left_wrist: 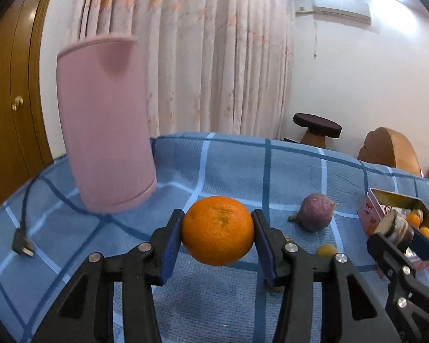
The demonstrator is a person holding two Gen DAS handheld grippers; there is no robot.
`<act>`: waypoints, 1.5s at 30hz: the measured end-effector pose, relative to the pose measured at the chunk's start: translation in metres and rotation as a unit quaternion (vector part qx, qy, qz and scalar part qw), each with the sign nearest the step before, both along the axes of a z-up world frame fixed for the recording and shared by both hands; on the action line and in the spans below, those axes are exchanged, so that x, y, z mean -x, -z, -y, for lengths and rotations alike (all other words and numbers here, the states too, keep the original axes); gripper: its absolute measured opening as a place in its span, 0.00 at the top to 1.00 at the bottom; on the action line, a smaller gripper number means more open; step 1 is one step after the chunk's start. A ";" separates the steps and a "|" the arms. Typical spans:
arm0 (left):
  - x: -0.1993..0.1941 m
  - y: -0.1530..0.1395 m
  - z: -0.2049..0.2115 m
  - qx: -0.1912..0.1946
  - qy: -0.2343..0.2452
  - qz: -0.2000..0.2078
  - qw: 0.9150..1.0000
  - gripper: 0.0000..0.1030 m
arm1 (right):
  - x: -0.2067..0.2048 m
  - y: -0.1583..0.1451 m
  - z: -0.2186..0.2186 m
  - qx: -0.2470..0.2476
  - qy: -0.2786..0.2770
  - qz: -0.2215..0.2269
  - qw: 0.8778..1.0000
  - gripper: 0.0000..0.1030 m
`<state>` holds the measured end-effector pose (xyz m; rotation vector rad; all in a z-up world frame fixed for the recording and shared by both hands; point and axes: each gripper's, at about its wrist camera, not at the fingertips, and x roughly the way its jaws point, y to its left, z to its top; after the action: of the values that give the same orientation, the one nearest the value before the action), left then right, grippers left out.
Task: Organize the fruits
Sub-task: 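Grasp a sugarcane piece with the right tool while the left tool grasps an orange, then carry the orange and sugarcane piece into the pink tin and open both tools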
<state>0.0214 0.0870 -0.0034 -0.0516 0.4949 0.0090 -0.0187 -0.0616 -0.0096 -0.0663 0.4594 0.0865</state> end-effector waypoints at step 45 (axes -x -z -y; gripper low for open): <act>0.025 -0.004 0.159 -0.032 0.095 0.017 0.995 0.52 | 0.011 -0.001 0.155 0.020 0.102 0.006 0.995 0.54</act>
<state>-0.0039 -0.0721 0.0003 0.0584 0.4627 -0.1620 -0.0299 -0.2166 -0.0083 -0.0593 0.4529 -0.1248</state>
